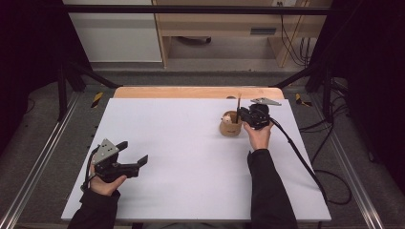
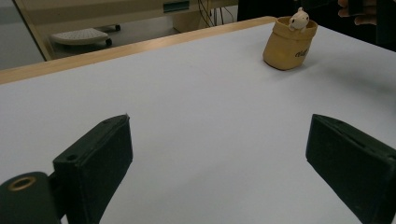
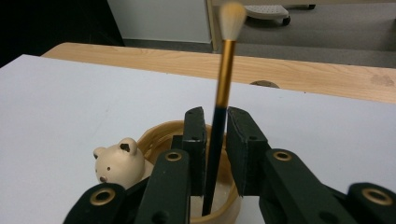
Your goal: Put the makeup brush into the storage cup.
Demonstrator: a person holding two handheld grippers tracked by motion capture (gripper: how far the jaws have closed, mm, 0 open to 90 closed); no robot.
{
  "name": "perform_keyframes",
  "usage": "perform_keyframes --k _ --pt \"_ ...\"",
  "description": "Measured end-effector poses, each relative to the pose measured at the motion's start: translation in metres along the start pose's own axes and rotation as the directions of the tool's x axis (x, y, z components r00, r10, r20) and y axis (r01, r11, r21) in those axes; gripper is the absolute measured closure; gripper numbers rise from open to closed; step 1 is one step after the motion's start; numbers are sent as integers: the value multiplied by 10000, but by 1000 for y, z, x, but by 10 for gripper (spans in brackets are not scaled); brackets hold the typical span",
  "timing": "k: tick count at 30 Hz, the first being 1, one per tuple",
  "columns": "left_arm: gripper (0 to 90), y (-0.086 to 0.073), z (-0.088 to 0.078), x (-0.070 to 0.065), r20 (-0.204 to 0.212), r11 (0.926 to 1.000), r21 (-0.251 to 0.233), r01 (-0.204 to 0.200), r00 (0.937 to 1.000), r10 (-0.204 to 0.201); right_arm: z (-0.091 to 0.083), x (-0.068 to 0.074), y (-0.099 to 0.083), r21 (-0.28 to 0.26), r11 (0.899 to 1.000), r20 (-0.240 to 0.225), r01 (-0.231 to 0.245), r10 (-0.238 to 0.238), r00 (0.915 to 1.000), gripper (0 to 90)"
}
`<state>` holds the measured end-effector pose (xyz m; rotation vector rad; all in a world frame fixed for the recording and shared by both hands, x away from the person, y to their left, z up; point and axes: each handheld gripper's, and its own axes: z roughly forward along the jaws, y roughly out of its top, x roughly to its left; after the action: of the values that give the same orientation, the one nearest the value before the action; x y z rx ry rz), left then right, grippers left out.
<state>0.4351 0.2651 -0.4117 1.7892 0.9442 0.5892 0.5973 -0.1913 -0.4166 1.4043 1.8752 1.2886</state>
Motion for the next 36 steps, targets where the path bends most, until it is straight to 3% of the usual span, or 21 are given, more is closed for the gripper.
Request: perform_keyframes --k 5,11,14,23,29,33,36 --pt "68 0 0 0 -21 10000 -13 28 10000 -28 -14 -3 -2 -196 9998 -112 55 -57 9999 718" --pt "68 0 0 0 -23 10000 -3 62 10000 -62 -36 -2 -9 -568 9982 -776 183 -227 9967 537" --pt "68 0 1 0 -28 10000 2 90 10000 -90 -48 2 -12 -644 9965 -1059 541 -607 9925 441" --pt "69 -1 0 1 -30 9999 13 116 9999 -115 -75 16 -26 -943 9929 -1723 718 -873 9812 285" --pt "69 0 -1 1 -25 9999 -10 145 9999 -145 -87 22 -36 -778 9913 -1641 1059 -1175 9794 207" --pt "69 0 -1 1 -50 9999 18 136 9999 -136 -95 25 -42 -774 9935 -1782 833 -960 9793 146" --pt "69 0 -2 1 -36 10000 46 87 10000 -87 -101 27 -47 -789 9919 -1701 992 -1115 9791 108"
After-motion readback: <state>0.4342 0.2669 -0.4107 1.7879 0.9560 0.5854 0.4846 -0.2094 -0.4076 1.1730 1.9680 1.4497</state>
